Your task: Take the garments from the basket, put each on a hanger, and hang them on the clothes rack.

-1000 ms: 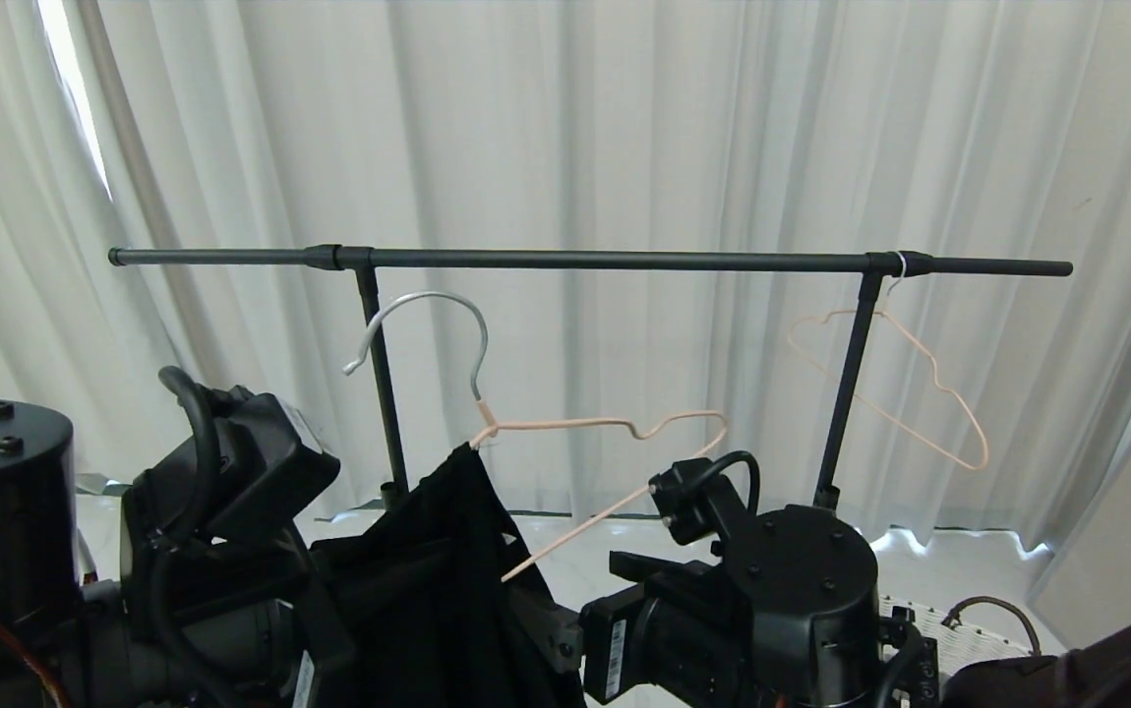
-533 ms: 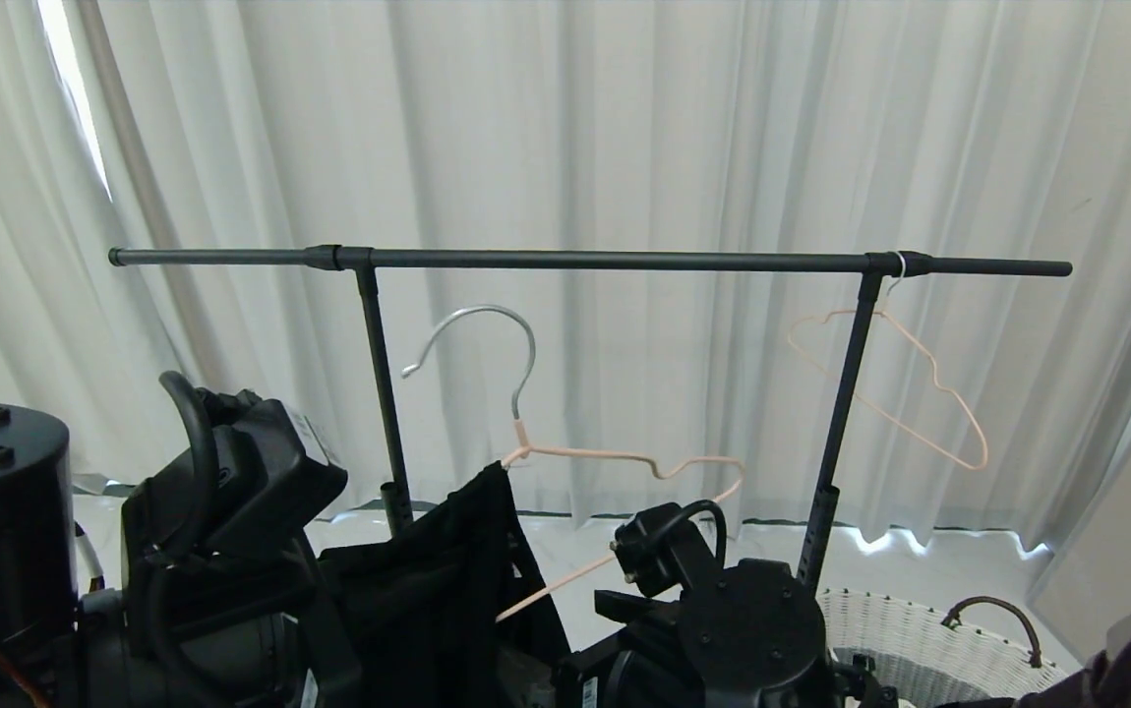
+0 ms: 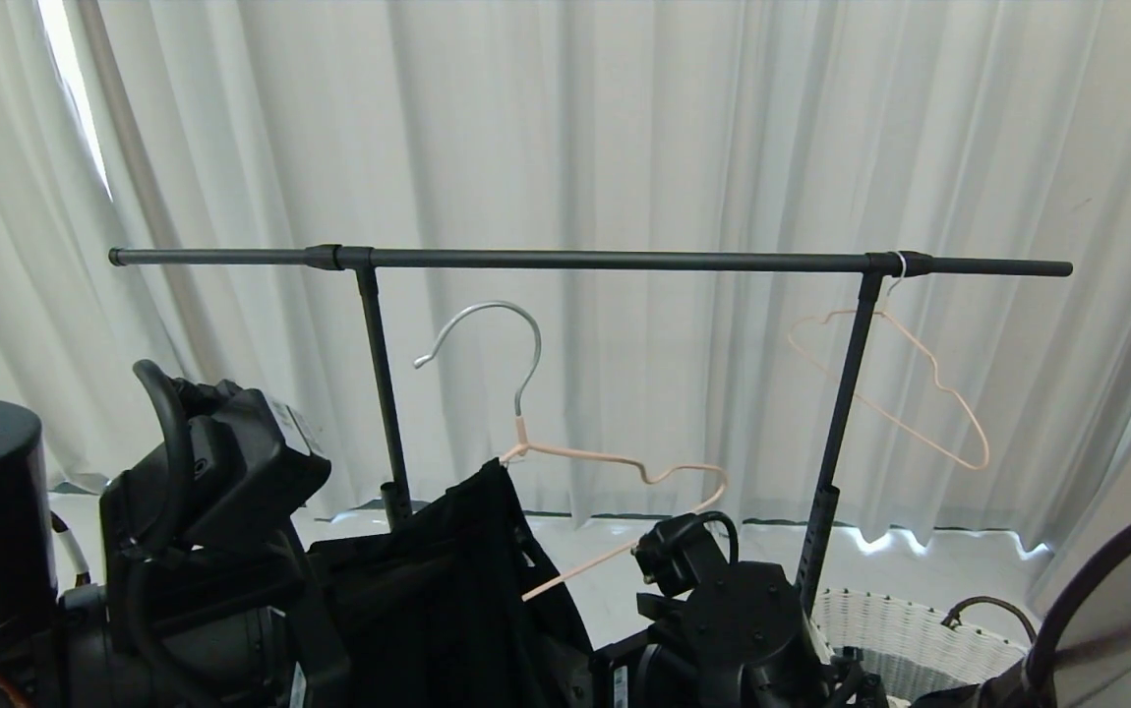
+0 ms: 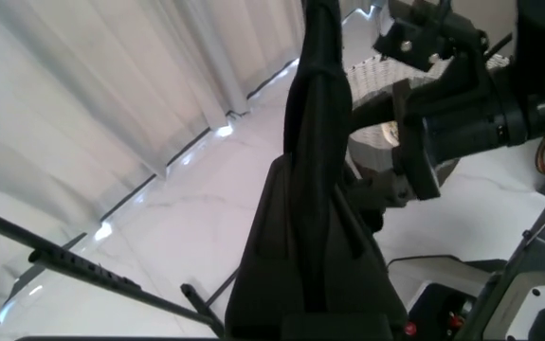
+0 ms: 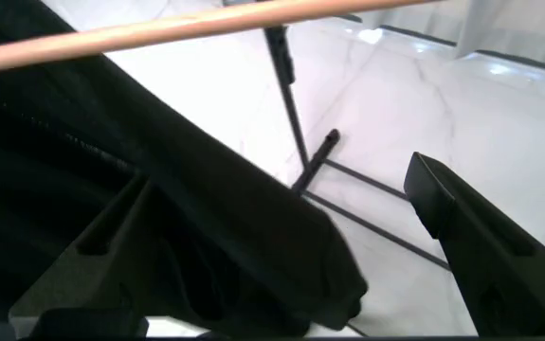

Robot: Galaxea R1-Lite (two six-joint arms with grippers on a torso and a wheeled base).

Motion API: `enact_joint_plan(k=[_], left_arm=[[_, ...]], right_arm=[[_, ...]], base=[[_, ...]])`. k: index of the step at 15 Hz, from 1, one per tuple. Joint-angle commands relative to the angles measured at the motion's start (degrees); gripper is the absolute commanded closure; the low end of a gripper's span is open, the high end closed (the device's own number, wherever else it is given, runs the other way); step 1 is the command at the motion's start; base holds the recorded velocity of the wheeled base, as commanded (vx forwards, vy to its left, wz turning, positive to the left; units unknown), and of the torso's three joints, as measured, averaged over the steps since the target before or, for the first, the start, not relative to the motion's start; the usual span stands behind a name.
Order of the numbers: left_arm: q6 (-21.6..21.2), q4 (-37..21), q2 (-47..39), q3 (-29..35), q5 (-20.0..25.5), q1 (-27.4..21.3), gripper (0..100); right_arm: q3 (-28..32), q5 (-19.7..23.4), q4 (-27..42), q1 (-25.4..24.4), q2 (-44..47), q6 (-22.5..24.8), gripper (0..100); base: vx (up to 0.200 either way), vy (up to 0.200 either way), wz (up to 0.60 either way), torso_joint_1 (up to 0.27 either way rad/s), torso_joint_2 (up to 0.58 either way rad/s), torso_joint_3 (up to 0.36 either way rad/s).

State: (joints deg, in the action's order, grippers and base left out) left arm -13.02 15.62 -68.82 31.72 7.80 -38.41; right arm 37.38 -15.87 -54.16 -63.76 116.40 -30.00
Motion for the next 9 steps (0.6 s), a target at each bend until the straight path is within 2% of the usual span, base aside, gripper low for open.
enact_joint_plan(k=[1, 4, 9], left_arm=[[0.0, 0.0, 0.0, 0.0, 0.0, 0.4, 100], [0.0, 0.0, 0.0, 1.1, -0.1, 1.4, 100], [0.0, 0.0, -0.1, 1.2, -0.1, 1.9, 100]], right_arm=[[-0.6, -0.5, 0.0, 1.2, -0.4, 0.6, 0], [-4.0, -1.4, 0.0, 3.1, -0.3, 3.6, 0], [-5.3, -2.1, 0.0, 4.0, -0.4, 4.2, 0]], base=[[0.000, 0.000, 0.00, 0.000, 0.00, 0.000], [0.000, 0.000, 0.00, 0.000, 0.00, 0.000], [0.000, 0.000, 0.00, 0.000, 0.00, 0.000]])
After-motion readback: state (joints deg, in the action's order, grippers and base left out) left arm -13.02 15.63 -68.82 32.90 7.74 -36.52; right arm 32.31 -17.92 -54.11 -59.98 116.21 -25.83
